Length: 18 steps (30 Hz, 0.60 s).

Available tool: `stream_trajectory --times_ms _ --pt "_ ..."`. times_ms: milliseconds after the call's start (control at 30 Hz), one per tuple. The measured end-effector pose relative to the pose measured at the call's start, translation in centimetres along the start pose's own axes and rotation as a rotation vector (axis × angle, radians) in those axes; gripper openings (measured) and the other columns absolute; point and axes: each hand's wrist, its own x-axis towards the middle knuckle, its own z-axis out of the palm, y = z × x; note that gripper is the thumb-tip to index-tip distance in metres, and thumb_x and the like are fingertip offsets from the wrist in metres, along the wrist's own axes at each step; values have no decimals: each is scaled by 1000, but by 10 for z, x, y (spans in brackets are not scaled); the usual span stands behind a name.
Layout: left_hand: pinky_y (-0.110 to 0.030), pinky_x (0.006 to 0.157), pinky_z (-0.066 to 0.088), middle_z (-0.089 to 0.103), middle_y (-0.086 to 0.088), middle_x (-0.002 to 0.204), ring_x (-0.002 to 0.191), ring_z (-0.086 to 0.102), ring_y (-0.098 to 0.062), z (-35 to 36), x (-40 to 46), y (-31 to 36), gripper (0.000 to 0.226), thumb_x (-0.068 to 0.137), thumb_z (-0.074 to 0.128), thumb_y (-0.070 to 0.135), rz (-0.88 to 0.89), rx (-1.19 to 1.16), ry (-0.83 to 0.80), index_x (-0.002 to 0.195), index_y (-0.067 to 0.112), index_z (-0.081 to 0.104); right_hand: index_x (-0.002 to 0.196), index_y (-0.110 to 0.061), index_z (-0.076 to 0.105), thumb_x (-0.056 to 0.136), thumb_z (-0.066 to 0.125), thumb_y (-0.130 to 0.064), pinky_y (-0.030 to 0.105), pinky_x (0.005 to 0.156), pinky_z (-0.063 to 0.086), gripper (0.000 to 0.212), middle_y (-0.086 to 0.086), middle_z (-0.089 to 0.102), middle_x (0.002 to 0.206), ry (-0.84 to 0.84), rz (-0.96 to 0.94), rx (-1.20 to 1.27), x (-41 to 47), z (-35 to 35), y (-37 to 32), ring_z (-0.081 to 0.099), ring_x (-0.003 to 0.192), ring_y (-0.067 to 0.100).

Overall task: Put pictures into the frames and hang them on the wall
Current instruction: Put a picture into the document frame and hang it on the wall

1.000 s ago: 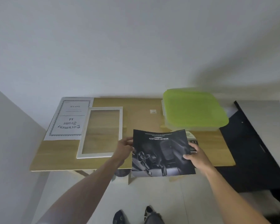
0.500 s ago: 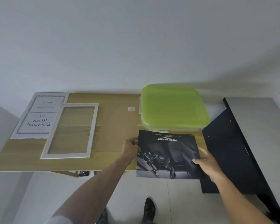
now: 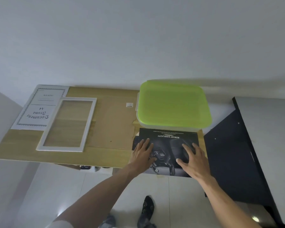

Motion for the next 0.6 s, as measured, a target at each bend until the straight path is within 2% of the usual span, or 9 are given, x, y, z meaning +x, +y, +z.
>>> stream_trajectory --times_ms 133,367,500,600 --pt "-39 121 14 -1 -3 165 151 -5 -25 2 3 1 69 100 47 43 45 69 -74 155 13 18 150 -39 32 83 55 -70 46 112 35 78 10 22 161 -41 -29 -63 4 3 -6 21 148 31" --pt "-38 119 18 0 -2 165 151 -4 -25 4 9 0 70 99 51 40 37 47 -68 155 13 19 149 -40 32 83 56 -69 46 109 38 77 9 21 160 -47 -29 -61 6 1 -5 22 147 31" --pt "-39 120 15 0 -4 165 151 2 -25 0 5 -1 67 99 50 40 59 9 5 155 15 22 148 -32 40 83 59 -67 46 111 36 76 12 31 157 -10 -61 -92 5 -1 -9 27 146 32" --pt "-37 121 10 10 -8 163 150 12 -26 -8 0 -8 65 99 48 41 65 -2 109 153 12 26 144 -26 47 84 60 -65 45 111 37 72 12 42 152 39 -123 -94 8 -5 -19 35 142 31"
